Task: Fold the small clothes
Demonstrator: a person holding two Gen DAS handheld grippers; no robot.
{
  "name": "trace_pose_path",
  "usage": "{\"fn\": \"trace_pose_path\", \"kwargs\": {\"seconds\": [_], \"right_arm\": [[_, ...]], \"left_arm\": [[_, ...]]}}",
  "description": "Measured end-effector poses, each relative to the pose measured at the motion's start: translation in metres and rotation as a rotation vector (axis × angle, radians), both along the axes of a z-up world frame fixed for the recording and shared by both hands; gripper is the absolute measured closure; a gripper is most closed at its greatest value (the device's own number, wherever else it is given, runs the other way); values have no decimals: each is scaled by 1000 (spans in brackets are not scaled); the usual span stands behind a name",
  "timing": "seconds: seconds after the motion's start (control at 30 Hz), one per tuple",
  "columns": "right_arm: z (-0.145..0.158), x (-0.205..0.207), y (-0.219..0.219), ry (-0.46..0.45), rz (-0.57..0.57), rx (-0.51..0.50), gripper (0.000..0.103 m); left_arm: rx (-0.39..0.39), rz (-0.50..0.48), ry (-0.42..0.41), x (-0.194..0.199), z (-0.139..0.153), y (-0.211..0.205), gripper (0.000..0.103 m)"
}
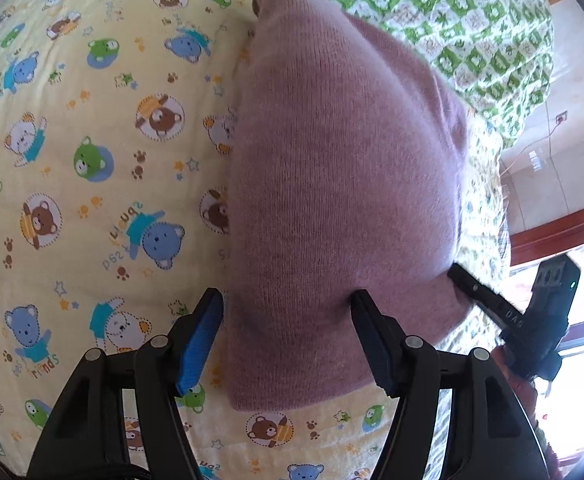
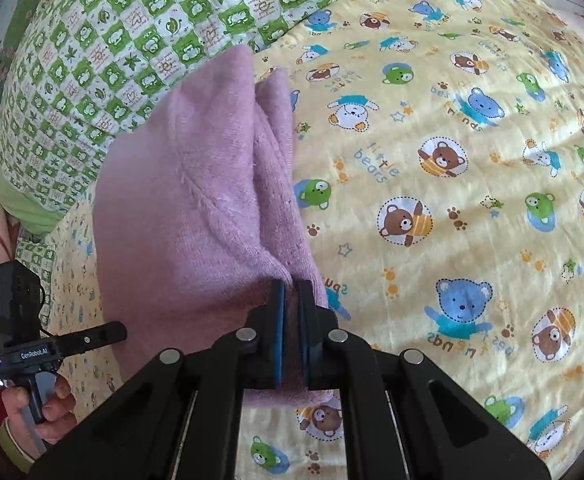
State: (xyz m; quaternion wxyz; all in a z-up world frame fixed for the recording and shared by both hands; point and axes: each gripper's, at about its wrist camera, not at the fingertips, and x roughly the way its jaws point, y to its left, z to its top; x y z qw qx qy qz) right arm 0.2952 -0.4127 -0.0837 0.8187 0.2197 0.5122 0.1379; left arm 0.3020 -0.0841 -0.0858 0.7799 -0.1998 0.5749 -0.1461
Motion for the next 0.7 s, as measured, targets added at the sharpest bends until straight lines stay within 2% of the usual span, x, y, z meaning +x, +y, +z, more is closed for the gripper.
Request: {"fn": "trace_pose_path", "kwargs": {"seconds": [0.07, 0.2, 0.33, 0.47, 0.5, 0.53, 0.6, 0.67, 0.7], "right_arm": [[0, -4, -2, -1, -9, 1, 96], [-8, 2, 2, 17, -2, -10, 95], [8, 9, 6, 10, 10, -9, 92], [35, 6, 3, -27, -33, -60, 88], [40, 6, 2, -44, -41, -63, 79], [47, 8, 3, -66, -47, -65, 60], [57, 19, 8, -104, -50, -67, 42], [65, 36, 18, -142, -38, -75, 41], [66, 45, 24, -148, -34, -95, 36]], "left_arm": [[-4, 18, -17, 5, 5, 3, 33], [12, 46, -33, 27, 13, 5, 32], [27, 62, -61, 45, 25, 11, 32], [41, 71, -81, 57, 32, 21, 32], [42, 79, -83, 62, 34, 24, 32], [41, 84, -84, 65, 35, 27, 32], [38, 97, -84, 73, 36, 30, 32], [42, 101, -88, 78, 36, 31, 32], [50, 98, -89, 82, 36, 31, 32]]}}
